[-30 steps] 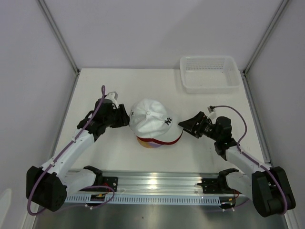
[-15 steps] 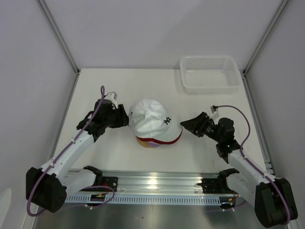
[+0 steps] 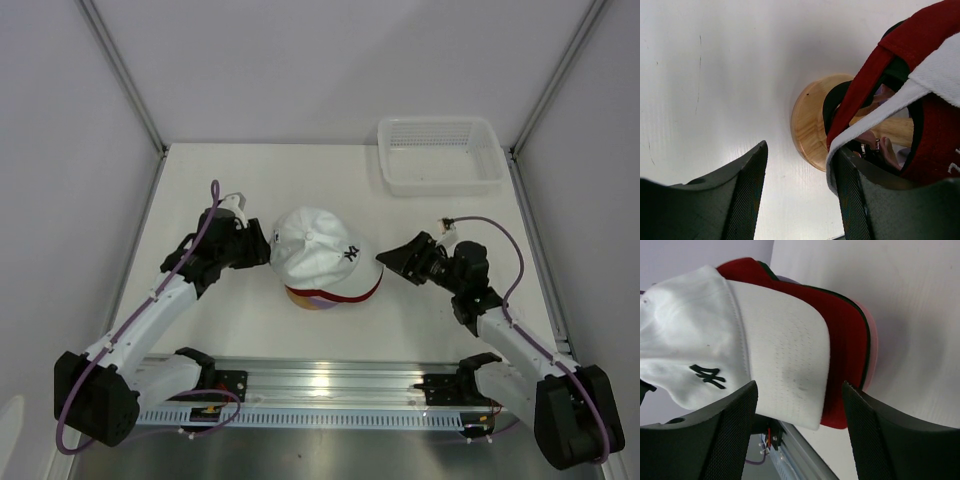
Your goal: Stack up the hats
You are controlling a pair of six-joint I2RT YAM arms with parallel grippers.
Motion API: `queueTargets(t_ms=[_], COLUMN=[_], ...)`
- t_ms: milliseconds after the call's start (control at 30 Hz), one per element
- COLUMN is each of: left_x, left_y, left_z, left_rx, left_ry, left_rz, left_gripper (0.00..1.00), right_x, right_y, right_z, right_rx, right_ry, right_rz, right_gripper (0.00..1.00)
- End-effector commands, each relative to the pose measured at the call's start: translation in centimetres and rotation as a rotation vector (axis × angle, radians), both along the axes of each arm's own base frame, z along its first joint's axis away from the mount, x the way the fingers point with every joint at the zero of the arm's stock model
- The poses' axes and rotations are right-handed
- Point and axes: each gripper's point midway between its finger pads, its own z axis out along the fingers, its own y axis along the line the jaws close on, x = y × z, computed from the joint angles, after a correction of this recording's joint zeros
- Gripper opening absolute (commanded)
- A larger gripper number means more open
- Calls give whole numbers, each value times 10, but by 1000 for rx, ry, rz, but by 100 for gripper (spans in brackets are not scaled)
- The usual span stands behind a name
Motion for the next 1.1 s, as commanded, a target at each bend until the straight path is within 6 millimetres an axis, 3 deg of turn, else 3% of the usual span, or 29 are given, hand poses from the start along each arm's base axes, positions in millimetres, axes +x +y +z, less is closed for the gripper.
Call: queueTargets(t_ms=[0, 367, 667, 767, 800, 867, 900, 933, 1033, 1067], left_x=[-4, -4, -2, -1, -1, 0, 0, 1, 6, 9], left_y=[2, 0, -2, -2, -1, 0, 0, 1, 9, 11], left_z=[-2, -4, -2, -3, -5, -3, -1, 1, 10, 22], left_rx=[16, 16, 14, 19, 24, 26, 25, 24, 59, 62], left_ry=[1, 6, -3, 2, 4, -5, -7, -14, -45, -72], left_rz=[1, -2, -3, 3, 5, 11, 11, 12, 47, 52], left_gripper=[58, 58, 58, 57, 57, 57, 57, 57, 57, 57], right_x=[-3, -5, -7, -8, -8, -8, -8, -8, -6, -5], right_y=[7, 18, 23, 25, 24, 24, 24, 24, 19, 16], right_z=[-1, 12, 2, -4, -5, -5, -4, -3, -2, -2], right_rx=[58, 106, 110, 104, 104, 101, 101, 100, 101, 106], right_ry=[4, -45, -26, -14, -14, -14, -15, -17, -11, -6], right_rz=[25, 68, 90, 92, 89, 88, 86, 83, 49, 33], right_gripper=[71, 63, 57, 43, 31, 20, 7, 0, 0, 0])
